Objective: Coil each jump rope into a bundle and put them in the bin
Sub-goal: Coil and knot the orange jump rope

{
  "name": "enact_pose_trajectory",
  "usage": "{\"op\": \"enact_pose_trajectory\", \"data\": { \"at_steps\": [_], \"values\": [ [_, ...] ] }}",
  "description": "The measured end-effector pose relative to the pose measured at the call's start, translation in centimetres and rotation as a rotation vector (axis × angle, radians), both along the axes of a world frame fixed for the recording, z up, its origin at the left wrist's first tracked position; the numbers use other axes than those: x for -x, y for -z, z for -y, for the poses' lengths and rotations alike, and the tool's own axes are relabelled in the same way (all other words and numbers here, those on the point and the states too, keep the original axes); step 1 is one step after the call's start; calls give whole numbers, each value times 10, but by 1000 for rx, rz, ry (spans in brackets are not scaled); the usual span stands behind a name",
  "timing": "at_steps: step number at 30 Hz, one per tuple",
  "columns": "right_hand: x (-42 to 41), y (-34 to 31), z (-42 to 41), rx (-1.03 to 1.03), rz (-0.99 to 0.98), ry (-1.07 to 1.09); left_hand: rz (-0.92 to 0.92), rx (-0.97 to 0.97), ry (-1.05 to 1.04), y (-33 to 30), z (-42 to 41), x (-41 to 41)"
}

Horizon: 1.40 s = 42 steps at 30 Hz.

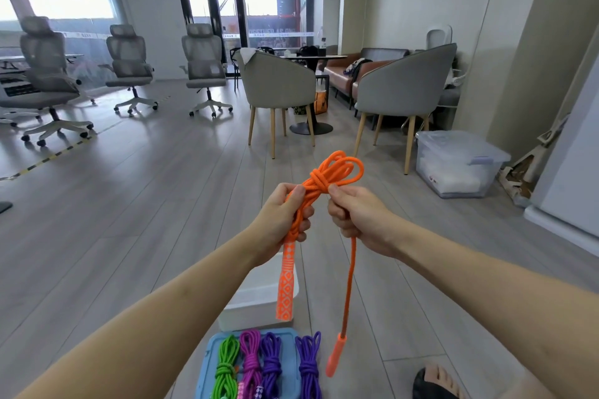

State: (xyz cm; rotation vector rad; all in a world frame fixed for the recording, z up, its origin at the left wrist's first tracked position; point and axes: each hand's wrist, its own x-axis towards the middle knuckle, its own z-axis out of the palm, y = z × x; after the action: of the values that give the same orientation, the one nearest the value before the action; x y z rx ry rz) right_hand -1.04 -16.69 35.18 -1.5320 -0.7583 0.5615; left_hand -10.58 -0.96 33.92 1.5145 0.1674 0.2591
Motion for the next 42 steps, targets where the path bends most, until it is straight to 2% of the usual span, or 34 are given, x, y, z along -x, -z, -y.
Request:
{"op": "enact_pose_trajectory", "data": {
  "at_steps": [4,8,11,13,16,19,22,24,27,30,33,35,37,40,42],
  "values": [
    [-15,8,7,-1,-124,-168,18,22,22,-4,-1,0],
    [-31,13,14,103,-176,-271,53,109,98,-16,-7,4],
    [-35,16,16,211,-152,-372,-3,189,256,-27,-13,11],
    [-41,17,19,326,-82,-374,-115,175,406,-32,-16,17],
    [-47,20,23,507,92,-311,-365,-30,564,-30,-14,22],
    [-40,24,17,670,303,-210,-566,-382,539,-9,-4,24],
    [-28,27,1,617,353,-72,-546,-657,268,28,6,13],
    [-19,29,-7,587,344,-21,-483,-726,10,51,10,3],
    [-11,33,-9,559,315,-6,-426,-579,-160,67,14,-10],
    [-14,31,1,509,270,-5,-299,-235,-232,56,15,-18],
    [-23,26,13,343,91,-100,-129,73,-233,28,14,-18],
    [-30,22,20,255,-25,-203,-66,268,-106,10,12,-17],
    [-37,21,25,248,-82,-286,-86,379,69,-2,10,-11],
    [-47,24,34,337,-113,-383,-198,390,327,-13,2,4],
    [-52,27,40,395,-81,-398,-320,312,480,-13,-3,13]
  ]
}}
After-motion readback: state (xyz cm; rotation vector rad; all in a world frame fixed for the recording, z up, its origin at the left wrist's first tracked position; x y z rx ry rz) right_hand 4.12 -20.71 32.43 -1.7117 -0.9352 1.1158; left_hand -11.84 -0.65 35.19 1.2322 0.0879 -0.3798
